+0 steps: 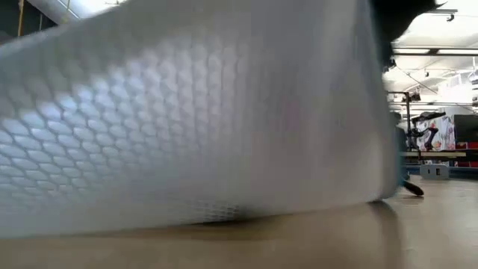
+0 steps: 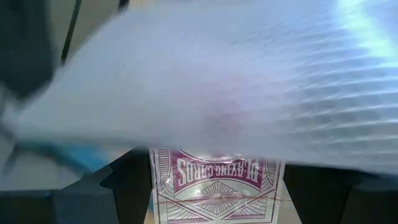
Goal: Unpack backpack
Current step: Put the playing card into the transparent zip bag
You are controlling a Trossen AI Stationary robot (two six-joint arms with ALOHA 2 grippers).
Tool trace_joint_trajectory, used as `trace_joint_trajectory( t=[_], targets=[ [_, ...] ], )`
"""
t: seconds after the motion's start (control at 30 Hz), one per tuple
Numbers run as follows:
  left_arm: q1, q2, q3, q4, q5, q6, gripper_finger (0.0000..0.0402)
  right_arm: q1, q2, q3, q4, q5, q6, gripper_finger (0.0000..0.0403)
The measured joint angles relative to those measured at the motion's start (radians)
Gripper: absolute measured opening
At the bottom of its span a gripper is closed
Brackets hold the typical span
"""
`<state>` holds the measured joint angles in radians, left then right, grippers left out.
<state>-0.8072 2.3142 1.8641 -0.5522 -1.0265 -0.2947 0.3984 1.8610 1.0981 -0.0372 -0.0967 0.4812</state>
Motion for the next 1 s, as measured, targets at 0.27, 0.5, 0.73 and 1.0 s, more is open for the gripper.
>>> trace_joint_trajectory(
  t=[0.27,0.5,0.73,1.0],
  targets=[
    [0.002,0.0,0.0,-0.009,0.018,-0.007,0.0,-0.031,0.029,0.0,0.174,0.148,0.004,0.0336],
    [0.001,0.0,0.0,-0.037,0.026,-0.029,0.0,-0.03,0.032,0.0,0.201,0.159,-0.014,0.0364],
    [-0.011,0.0,0.0,-0.16,0.026,-0.121,0.0,0.026,-0.001,0.0,0.151,0.156,-0.055,0.0345],
    [-0.034,-0.002,0.0,-0.22,0.052,-0.127,0.0,0.114,-0.013,0.0,-0.04,0.151,-0.019,0.0345]
  ],
)
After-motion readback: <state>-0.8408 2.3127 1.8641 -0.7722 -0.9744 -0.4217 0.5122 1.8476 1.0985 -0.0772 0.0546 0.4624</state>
